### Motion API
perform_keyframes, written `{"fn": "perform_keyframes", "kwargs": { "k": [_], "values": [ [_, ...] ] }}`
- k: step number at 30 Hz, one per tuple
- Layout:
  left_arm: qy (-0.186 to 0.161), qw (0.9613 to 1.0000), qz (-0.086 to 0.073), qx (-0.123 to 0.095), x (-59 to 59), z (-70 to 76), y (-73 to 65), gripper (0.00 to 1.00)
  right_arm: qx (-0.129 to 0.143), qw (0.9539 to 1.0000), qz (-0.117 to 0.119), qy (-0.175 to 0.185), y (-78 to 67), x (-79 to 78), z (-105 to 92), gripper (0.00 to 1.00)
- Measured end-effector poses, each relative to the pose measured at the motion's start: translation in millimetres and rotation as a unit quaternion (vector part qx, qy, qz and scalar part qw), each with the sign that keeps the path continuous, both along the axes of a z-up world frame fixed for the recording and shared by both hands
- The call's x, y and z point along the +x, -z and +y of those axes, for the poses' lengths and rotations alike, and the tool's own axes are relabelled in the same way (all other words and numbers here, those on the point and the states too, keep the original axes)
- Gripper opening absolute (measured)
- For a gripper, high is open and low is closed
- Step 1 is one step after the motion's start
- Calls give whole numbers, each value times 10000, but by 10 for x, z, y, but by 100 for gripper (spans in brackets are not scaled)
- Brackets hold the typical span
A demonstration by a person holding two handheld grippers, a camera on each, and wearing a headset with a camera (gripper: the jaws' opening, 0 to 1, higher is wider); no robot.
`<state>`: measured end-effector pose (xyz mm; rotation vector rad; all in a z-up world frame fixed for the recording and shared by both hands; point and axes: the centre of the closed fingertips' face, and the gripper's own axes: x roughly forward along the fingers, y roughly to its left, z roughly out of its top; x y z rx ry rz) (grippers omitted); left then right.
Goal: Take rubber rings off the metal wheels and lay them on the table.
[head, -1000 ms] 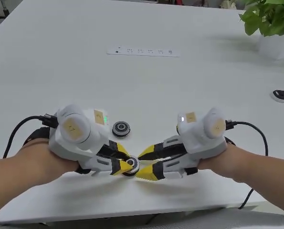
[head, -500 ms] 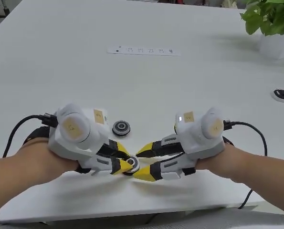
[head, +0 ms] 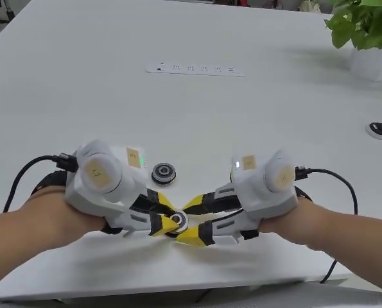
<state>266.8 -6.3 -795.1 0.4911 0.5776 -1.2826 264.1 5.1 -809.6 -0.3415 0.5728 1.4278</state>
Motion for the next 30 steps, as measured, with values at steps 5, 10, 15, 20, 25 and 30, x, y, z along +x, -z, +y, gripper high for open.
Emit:
{"fn": "perform_keyframes", "kwargs": {
  "k": [5, 10, 15, 20, 25, 30],
  "values": [
    [-6, 10000, 4, -14, 2, 2, 2, 13, 23, 10000, -15, 72, 7, 20, 28, 28],
    [-8, 10000, 6, -17, 2, 3, 1, 13, 72, 9999, -35, 82, -13, 14, 32, 25],
    [-16, 10000, 12, -21, 3, 2, 1, 13, 108, 9999, 5, 87, -21, 7, -1, 24],
    [-21, 10000, 16, -22, 3, 1, 2, 13, 106, 9999, 6, 88, -25, 5, -18, 23],
    [-30, 10000, 18, -26, 4, 0, 2, 13, 42, 10000, -69, 26, -18, 3, -29, 22],
    [-32, 10000, 19, -30, 5, 0, 4, 13, 18, 10000, -85, 18, -14, 5, -42, 22]
  ]
}}
